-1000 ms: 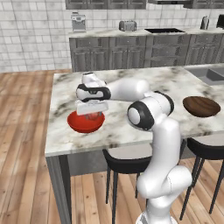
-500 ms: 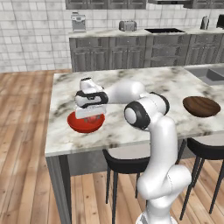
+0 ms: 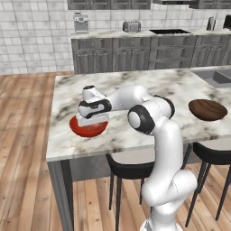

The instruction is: Take the fruits from the plate on the dining counter and place two fruits in each bowl.

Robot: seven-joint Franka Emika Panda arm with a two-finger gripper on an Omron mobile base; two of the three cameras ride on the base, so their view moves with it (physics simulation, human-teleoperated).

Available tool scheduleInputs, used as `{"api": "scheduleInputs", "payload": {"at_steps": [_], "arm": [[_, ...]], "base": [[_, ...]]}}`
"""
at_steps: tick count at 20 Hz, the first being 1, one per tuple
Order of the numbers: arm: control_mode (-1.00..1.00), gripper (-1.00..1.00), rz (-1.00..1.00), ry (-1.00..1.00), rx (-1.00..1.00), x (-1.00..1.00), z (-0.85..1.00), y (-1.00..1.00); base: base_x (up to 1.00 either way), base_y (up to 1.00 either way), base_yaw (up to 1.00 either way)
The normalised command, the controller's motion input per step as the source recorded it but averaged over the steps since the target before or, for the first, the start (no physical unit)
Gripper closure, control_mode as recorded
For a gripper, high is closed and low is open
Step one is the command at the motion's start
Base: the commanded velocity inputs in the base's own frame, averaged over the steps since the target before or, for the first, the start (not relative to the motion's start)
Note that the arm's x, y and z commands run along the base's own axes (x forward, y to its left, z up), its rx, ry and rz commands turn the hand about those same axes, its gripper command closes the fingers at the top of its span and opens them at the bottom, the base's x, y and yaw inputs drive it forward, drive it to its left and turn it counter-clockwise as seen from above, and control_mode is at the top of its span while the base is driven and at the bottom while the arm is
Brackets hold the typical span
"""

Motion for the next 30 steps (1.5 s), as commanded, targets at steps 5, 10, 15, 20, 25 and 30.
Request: {"api": "scheduleInputs", "payload": {"at_steps": [5, 10, 15, 20, 25, 30], "arm": [[-1.0, -1.0, 0.0, 0.0, 0.0, 0.0, 0.0, 0.0], [-1.0, -1.0, 0.0, 0.0, 0.0, 0.0, 0.0, 0.0], [-1.0, -1.0, 0.0, 0.0, 0.0, 0.0, 0.11, -0.03], [-1.0, -1.0, -0.01, 0.0, 0.0, -0.01, 0.69, -0.09], [-1.0, -1.0, -0.11, -0.01, 0.01, -0.33, 0.69, -0.65], [-1.0, -1.0, -0.33, -0.01, 0.04, -0.37, 0.05, -1.0]], "base": [[0.0, 0.0, 0.0], [0.0, 0.0, 0.0], [0.0, 0.0, 0.0], [0.0, 0.0, 0.0], [0.0, 0.0, 0.0], [0.0, 0.0, 0.0]]}}
